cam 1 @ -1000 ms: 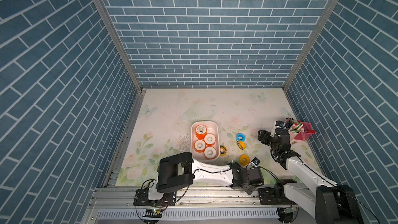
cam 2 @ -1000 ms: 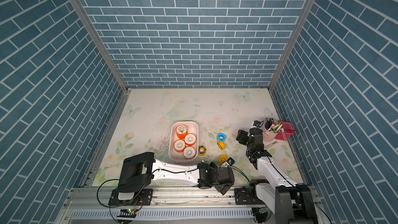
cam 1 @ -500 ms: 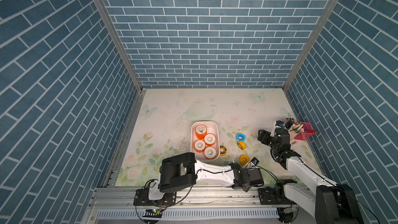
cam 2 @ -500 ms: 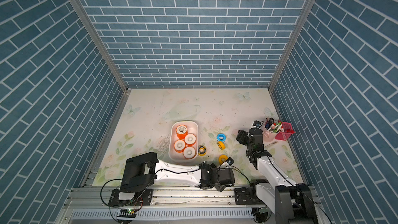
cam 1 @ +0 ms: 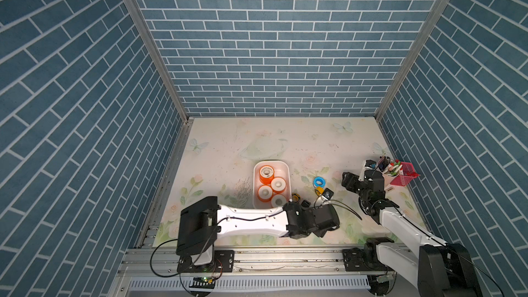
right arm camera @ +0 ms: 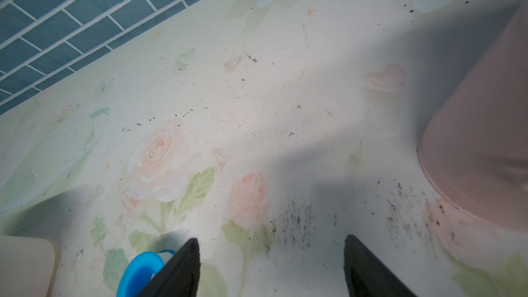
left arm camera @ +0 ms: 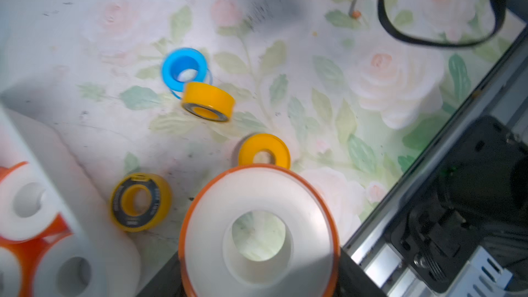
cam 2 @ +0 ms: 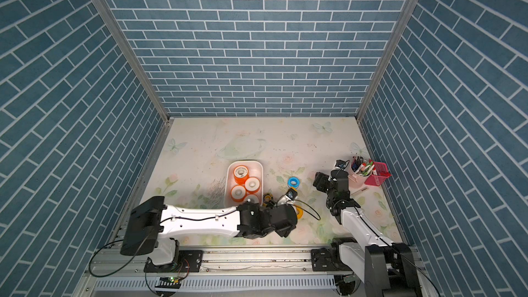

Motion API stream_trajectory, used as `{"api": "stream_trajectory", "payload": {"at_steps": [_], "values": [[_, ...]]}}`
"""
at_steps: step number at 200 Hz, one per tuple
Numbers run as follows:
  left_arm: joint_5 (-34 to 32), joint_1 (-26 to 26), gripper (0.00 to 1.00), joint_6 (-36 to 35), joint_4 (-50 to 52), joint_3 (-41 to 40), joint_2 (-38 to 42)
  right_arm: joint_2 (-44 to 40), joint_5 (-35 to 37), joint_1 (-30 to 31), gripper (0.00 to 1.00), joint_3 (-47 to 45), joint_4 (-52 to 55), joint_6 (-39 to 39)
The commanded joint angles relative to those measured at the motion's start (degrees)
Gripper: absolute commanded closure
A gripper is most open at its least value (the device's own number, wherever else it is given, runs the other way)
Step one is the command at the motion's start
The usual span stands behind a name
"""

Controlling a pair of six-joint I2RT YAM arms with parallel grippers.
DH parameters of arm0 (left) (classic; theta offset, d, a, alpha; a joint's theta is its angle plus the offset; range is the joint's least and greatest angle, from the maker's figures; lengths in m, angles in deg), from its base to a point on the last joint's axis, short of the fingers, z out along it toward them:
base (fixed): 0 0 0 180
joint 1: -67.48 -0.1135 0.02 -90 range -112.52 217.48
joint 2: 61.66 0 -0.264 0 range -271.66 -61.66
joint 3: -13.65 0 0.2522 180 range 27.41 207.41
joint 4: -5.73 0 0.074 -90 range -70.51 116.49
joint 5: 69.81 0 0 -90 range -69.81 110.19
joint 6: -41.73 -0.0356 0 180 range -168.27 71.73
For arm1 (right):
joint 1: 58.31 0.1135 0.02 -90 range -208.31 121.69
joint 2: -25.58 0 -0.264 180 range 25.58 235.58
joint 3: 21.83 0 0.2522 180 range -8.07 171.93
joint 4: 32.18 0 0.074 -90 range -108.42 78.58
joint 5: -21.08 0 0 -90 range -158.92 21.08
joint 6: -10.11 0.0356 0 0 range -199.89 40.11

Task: Put the sealing tape into the storage box
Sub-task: Pick up the sealing tape at the center of the board, then place the sealing tape in the storage box.

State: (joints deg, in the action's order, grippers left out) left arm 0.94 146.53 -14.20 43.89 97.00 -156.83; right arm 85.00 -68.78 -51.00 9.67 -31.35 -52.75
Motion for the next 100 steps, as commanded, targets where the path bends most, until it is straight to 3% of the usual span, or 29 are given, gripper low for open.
{"api": "stream_trajectory", "payload": {"at_steps": [1, 42, 100], "values": [[-1.6, -5.8, 0.31, 0.7, 2.8, -4.1, 4.5, 0.0, -0.4, -0.3, 0.21, -0.2, -0.8, 0.7], [0.5, -16.5, 0.32, 1.2, 3.9, -9.7, 8.4, 0.7, -0.7, -0.3, 0.21, 0.0, -1.1, 0.7], [0.6, -23.1, 0.32, 0.8, 1.5, -12.0, 6.9, 1.4, -1.0, -0.3, 0.21, 0.3, -1.1, 0.6]]}}
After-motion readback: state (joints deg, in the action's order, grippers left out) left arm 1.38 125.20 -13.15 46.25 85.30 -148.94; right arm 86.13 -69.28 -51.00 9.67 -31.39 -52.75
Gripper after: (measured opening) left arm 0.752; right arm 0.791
